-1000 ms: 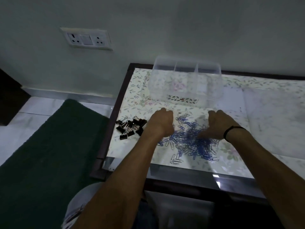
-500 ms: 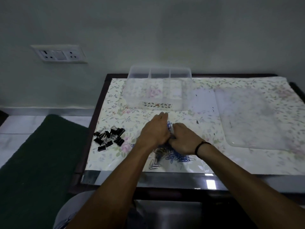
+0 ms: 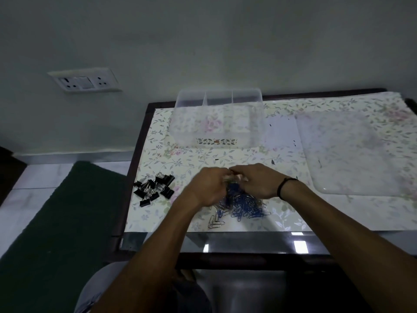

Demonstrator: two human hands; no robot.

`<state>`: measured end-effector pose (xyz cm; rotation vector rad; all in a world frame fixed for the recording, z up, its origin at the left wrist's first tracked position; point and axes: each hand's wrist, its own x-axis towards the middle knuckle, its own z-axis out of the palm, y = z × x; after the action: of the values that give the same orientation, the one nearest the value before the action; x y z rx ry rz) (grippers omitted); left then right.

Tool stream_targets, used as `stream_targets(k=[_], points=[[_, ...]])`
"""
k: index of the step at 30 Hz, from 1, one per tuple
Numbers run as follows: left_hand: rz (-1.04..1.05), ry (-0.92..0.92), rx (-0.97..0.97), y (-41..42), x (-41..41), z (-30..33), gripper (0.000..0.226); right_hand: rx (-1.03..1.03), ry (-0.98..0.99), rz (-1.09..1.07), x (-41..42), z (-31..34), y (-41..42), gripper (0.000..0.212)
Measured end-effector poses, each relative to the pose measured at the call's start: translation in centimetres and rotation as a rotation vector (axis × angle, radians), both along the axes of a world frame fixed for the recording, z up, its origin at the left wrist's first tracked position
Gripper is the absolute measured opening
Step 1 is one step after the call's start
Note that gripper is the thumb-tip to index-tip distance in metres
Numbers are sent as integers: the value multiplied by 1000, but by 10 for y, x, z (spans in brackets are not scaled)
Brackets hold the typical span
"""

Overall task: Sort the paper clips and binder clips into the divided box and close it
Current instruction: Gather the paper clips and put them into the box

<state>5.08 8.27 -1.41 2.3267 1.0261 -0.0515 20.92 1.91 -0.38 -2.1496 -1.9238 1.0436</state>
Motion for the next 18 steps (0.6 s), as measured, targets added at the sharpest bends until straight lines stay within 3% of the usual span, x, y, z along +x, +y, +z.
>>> stream_targets(k=[3,5,8,14,18], points=[[182,86,147,11,-15,-2,42,-46,-194,-20,12,0,-5,58],[242,233,166,13,-25,-6,43,-199,-328,-50,19,-2,-12,94],[272,359,79,7,-27,-14,55,-313,-295,-104,20,-3,-19,126],[167,155,13,-12,-1,-19,29,-248,-178,-45,-16,0,-24,119],[291,38,32,3,-10,-12,42,-173,-270,-96,-20,0,-25,119]])
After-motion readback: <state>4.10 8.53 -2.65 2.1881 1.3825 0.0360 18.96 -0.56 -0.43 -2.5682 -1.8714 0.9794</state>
